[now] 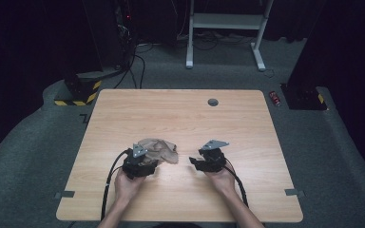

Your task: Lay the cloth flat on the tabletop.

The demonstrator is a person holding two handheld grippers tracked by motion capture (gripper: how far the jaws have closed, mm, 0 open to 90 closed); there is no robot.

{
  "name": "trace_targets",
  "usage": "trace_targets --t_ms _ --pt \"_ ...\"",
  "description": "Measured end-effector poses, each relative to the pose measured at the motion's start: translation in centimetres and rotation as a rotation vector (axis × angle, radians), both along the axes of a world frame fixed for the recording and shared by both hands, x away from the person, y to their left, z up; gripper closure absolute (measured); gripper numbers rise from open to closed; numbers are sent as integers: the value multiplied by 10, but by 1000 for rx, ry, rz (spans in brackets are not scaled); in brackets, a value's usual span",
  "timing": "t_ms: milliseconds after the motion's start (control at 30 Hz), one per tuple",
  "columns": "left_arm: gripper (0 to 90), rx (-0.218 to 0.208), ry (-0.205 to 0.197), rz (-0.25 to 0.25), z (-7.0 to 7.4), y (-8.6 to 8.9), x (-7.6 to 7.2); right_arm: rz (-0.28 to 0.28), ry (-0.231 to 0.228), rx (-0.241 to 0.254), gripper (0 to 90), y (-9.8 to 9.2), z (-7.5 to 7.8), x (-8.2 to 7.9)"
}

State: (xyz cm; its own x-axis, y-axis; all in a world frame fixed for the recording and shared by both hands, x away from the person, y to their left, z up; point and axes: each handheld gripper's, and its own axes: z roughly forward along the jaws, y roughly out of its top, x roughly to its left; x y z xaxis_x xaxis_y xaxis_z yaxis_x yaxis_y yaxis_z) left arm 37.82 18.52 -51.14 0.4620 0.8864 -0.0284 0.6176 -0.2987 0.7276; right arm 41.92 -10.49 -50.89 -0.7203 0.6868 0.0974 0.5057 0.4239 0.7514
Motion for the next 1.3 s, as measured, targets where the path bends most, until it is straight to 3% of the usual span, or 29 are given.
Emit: trace_targets --t_ms 100,367,467,533,600,633,667,700,733,767,800,833,1133,1300 --pt "363 -26 -12 14 2 3 -1 49 -13 12 417 22 3 8" --pt "363 -46 -11 40 2 11 1 77 23 9 413 49 -1 21" --pt "367 -72 4 44 2 14 3 80 38 -1 427 58 -6 25" --pt "374 -68 -2 50 2 16 3 76 48 -8 450 61 -9 27" --pt "376 -60 0 54 2 17 4 68 37 -18 536 65 -13 27" --pt "376 -59 1 55 1 18 5 73 36 -18 591 66 -13 27" --pt "376 -59 1 55 1 18 5 73 36 -18 591 66 -13 27" --pt "377 -56 2 55 1 18 5 77 38 -22 700 68 -13 27" --pt "377 -57 5 58 1 18 5 77 38 -22 700 68 -13 27" --pt "377 -58 5 59 0 18 5 87 29 -23 791 68 -12 27" --pt "377 -58 6 59 0 18 6 87 29 -23 791 68 -12 27" --pt "377 -57 5 59 0 18 6 93 24 -21 858 68 -11 26" --pt "379 -62 8 45 0 13 8 93 18 -12 882 60 -6 24" --pt "383 -72 7 23 0 8 8 79 14 5 882 44 -3 21"
